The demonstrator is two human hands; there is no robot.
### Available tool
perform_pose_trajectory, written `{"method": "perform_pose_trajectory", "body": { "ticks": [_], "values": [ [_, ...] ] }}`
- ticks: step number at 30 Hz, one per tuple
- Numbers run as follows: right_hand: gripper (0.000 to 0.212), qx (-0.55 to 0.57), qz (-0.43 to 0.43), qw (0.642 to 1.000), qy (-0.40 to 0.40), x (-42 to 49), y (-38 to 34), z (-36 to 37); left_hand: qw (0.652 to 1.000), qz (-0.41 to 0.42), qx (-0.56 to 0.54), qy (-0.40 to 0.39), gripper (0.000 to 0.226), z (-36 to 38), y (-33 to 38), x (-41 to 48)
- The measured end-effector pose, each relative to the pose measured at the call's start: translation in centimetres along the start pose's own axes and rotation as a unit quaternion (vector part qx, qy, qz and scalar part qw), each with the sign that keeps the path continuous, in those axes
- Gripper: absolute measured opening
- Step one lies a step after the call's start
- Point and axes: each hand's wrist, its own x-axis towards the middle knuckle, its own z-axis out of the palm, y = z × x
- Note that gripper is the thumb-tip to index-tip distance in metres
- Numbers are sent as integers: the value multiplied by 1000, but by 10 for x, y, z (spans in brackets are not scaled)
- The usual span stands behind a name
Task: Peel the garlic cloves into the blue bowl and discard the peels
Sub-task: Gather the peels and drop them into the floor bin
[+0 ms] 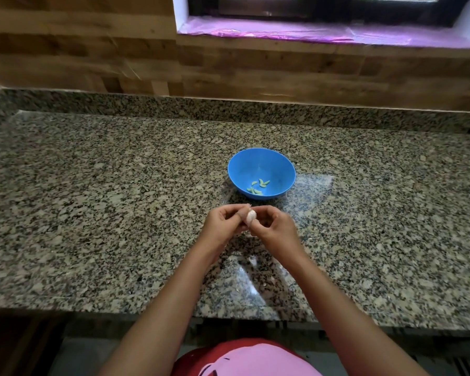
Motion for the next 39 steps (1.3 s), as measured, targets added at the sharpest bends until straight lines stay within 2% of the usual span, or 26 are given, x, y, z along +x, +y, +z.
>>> {"method": "perform_pose_trajectory", "body": {
  "ticks": [4, 7, 12, 16, 22, 26, 29, 32, 34, 36, 37, 39],
  "values": [
    [12, -110, -66, 988, 80, -1, -1, 10, 1000, 12, 5, 28, 8, 6, 3, 0],
    [11, -133, -83, 983, 99, 0, 1, 16, 998, 22, 22, 61, 7, 9, -1, 2],
    [11, -167, -76, 982, 53, 4, 2, 24, 994, 5, 37, 106, 17, 7, -10, 6],
    [14, -183, -56, 982, 2, 6, 0, 30, 991, -5, 38, 129, 13, 3, -13, 5],
    [25, -142, -22, 988, -56, 12, 4, 28, 988, -52, -33, 142, 13, -6, -11, 6],
    [22, -226, -61, 971, -41, 12, 4, 30, 989, -43, -13, 141, 13, -3, -14, 6],
    [20, -245, -72, 966, -30, 9, 4, 31, 989, -42, 9, 143, 12, 0, -16, 8],
    [21, -232, -59, 971, -26, 9, 4, 28, 988, -59, 13, 145, 17, 1, -19, 7],
    [22, -195, -20, 980, -32, 12, 4, 26, 987, -74, -10, 140, 15, 1, -17, 7],
    [22, -48, 68, 995, -54, 15, 3, 23, 985, -92, -57, 132, 14, -2, -14, 9],
    [22, 41, 111, 991, -55, 16, 4, 20, 985, -94, -67, 128, 16, -5, -11, 9],
    [22, 167, 167, 971, -37, 19, 4, 13, 988, -79, 23, 131, 23, -11, -8, 12]
  ]
}}
